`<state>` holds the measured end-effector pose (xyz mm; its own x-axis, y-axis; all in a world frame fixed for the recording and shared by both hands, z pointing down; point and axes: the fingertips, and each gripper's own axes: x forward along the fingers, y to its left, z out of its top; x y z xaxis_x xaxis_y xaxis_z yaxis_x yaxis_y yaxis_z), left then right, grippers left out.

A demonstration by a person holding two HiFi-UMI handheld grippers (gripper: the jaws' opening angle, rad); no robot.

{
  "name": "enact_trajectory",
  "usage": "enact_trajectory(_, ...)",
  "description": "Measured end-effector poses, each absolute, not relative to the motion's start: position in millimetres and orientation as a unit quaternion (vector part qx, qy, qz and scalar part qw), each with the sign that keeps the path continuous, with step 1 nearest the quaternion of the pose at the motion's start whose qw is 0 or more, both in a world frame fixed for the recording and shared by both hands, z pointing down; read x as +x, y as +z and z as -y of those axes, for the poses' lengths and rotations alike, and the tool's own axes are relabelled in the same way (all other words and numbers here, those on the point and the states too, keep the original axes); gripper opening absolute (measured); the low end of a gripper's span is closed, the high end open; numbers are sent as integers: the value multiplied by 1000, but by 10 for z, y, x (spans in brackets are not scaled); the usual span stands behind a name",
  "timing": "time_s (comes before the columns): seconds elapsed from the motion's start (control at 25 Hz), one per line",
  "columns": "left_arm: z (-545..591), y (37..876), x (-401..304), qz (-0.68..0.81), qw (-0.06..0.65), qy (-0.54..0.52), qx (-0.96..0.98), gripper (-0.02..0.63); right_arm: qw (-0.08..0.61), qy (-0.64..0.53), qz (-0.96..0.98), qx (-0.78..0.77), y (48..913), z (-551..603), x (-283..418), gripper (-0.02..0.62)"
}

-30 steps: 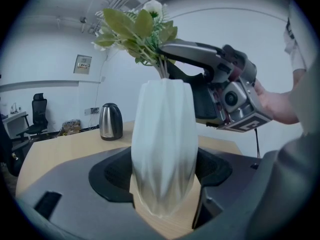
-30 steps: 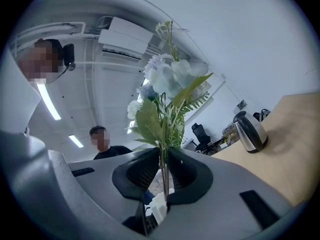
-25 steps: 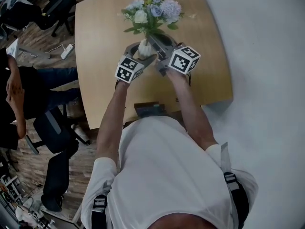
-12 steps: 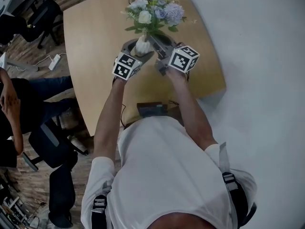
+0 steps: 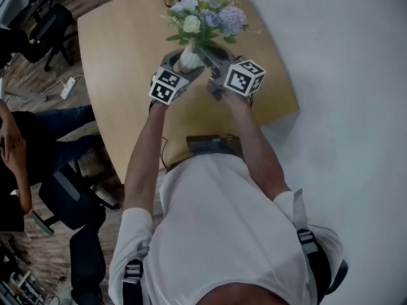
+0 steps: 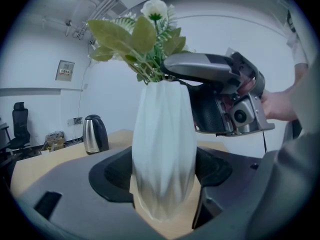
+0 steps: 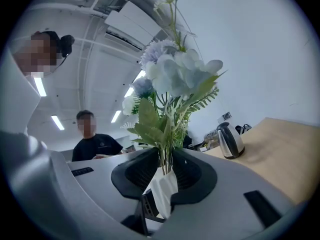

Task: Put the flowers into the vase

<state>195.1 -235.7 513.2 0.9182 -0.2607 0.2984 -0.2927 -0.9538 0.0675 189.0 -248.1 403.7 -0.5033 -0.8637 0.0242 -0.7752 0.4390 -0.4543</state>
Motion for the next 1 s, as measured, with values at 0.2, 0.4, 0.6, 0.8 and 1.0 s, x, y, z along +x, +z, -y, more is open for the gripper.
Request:
enact_trajectory(0.2,2455,5132,1978,149,46,140,978,359,90,-205,-849,-479,4069,2522,1907,86)
enact_trajectory(0.4,2517,5124,2061,160,43,124,978,357,77,-204,-859,-463,4092,2562,1970,113)
enact_trajectory(0.6,2511,5129,1992,163,38,107,980,357,66,-208,-864,-454,4113,2547,1887,194)
enact_trajectory(0.8,2472,5165,1865,148,43,87,984,357,64,-210,-856,-468,4193,2542,1807,213)
enact_trajectory(1.0,2590,5360,1872,143,47,51,987,356,49,-192,-860,-469,4420,2662,1824,213)
